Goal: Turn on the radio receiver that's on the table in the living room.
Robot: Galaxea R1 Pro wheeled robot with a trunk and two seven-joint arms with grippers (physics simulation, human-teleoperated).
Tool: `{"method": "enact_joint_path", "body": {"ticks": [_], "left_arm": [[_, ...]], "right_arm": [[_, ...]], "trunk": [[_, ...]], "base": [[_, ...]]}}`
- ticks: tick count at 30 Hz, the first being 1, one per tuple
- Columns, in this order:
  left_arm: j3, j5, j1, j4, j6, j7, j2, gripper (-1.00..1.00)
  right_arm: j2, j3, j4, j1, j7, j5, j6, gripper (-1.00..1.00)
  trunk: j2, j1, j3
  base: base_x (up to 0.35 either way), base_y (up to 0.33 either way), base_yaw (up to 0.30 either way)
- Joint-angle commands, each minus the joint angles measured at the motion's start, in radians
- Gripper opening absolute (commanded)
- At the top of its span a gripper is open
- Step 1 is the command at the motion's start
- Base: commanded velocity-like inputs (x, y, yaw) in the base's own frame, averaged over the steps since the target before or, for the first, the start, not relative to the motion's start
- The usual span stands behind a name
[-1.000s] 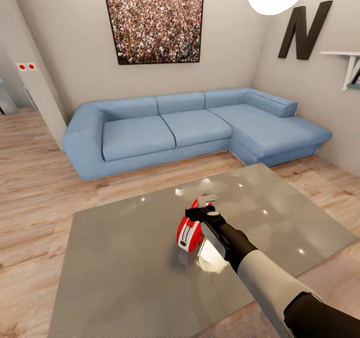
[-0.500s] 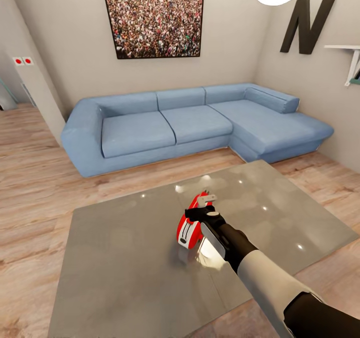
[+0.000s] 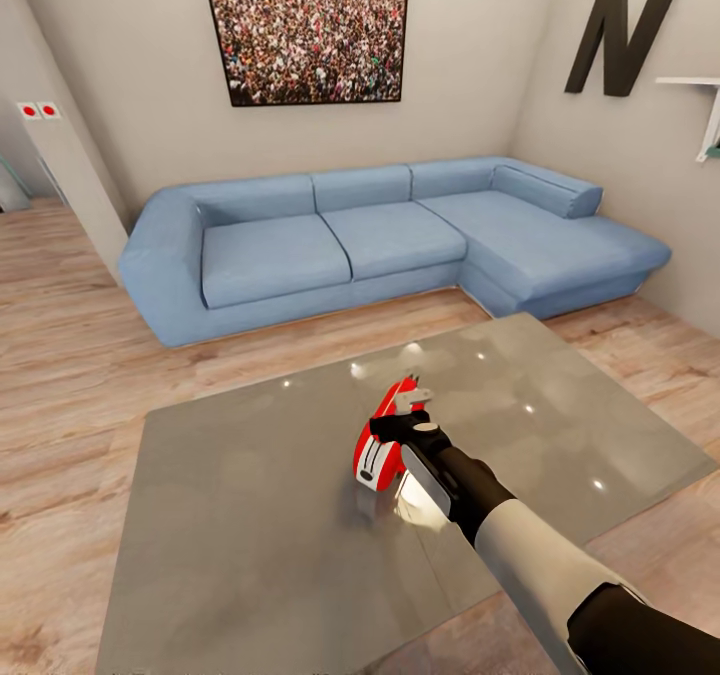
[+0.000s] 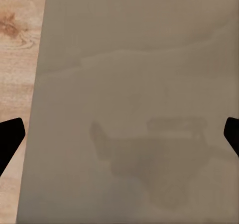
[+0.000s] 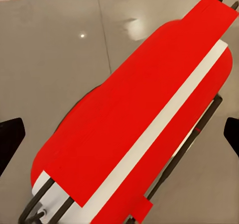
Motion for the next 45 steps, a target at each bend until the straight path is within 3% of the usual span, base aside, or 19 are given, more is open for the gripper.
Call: {"method": "enact_joint_path", "body": {"ticks": [1, 14, 33, 45], "left_arm": [[0.000, 0.000, 0.000, 0.000, 0.000, 0.000, 0.000, 1.00], [0.000, 0.000, 0.000, 0.000, 0.000, 0.000, 0.000, 1.00], [0.000, 0.000, 0.000, 0.000, 0.000, 0.000, 0.000, 1.00], [0.000, 0.000, 0.000, -0.001, 0.000, 0.000, 0.001, 1.00]], "right_arm": [[0.000, 0.000, 0.000, 0.000, 0.000, 0.000, 0.000, 1.00], [0.001, 0.000, 0.000, 0.000, 0.000, 0.000, 0.000, 1.00], [0.001, 0.002, 0.000, 0.000, 0.000, 0.000, 0.000, 1.00], [0.001, 0.003, -0.001, 0.000, 0.000, 0.000, -0.004, 1.00]], "trunk": [[0.000, 0.000, -0.002], [0.000, 0.000, -0.009], [0.000, 0.000, -0.038], [0.000, 0.000, -0.040]], "base": [[0.000, 0.000, 0.000], [0.000, 0.000, 0.000], [0.000, 0.000, 0.000], [0.000, 0.000, 0.000]]}}
